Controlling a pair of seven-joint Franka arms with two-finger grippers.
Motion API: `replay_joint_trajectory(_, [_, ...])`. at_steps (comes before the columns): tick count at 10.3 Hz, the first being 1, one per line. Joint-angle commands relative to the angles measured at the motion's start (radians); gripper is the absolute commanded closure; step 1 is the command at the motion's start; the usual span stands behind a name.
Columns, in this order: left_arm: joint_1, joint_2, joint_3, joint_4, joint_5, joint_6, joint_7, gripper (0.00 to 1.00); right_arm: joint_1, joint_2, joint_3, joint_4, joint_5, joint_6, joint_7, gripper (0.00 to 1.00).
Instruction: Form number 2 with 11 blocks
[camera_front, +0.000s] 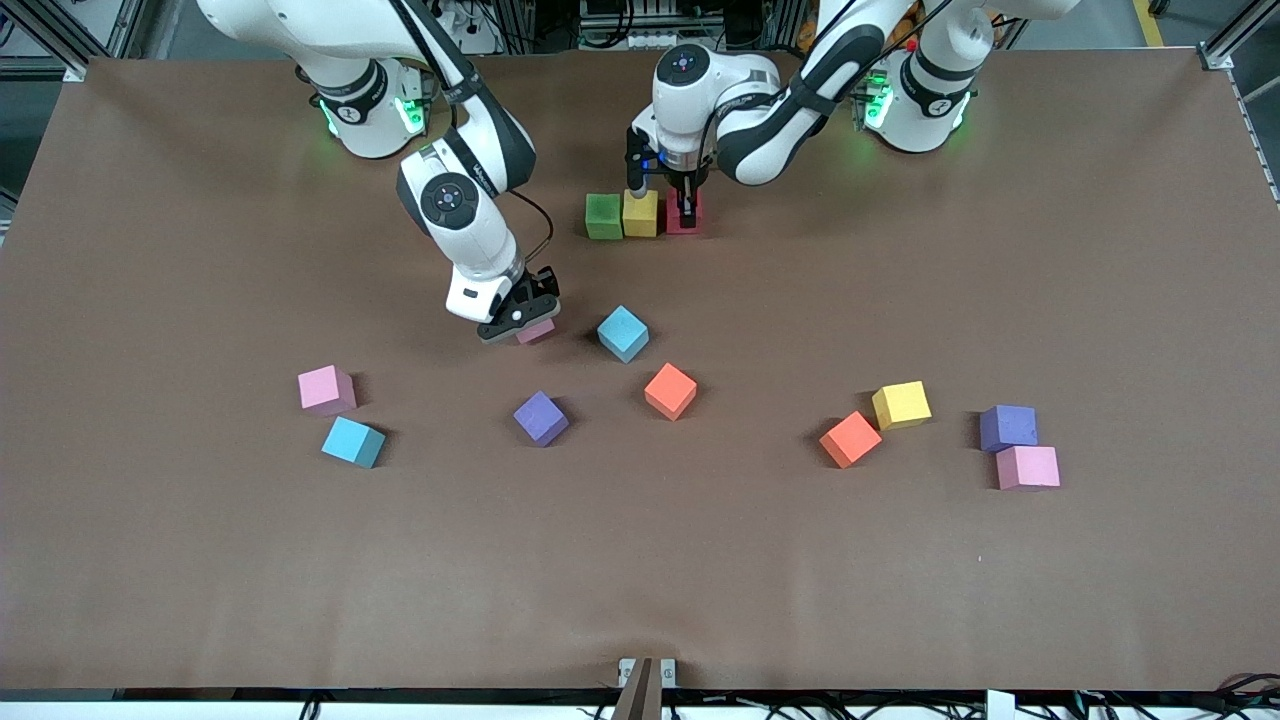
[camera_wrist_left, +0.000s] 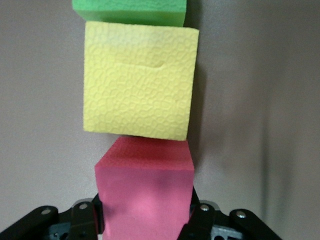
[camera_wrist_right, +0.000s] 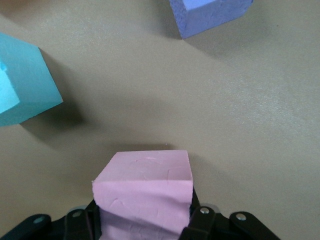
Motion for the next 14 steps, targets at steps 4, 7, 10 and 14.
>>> replay_joint_trajectory(4, [0.010, 0.043, -0.001, 0.036, 0.022, 0.015, 0.035, 0.66, 0.005, -0.014, -0.004, 0.011, 0.003, -0.013, 0.020, 1.00])
replay_joint_trajectory(7, [0.010, 0.058, 0.002, 0.053, 0.023, 0.015, 0.035, 0.66, 0.005, -0.014, -0.004, 0.014, 0.003, -0.013, 0.020, 1.00])
replay_joint_trajectory(10, [0.000, 0.072, 0.018, 0.064, 0.025, 0.015, 0.035, 0.66, 0.002, -0.023, -0.004, 0.024, 0.003, -0.014, 0.048, 1.00])
replay_joint_trajectory(14, [-0.002, 0.093, 0.018, 0.079, 0.045, 0.015, 0.029, 0.62, -0.010, -0.023, -0.007, 0.097, 0.003, -0.109, 0.109, 1.00])
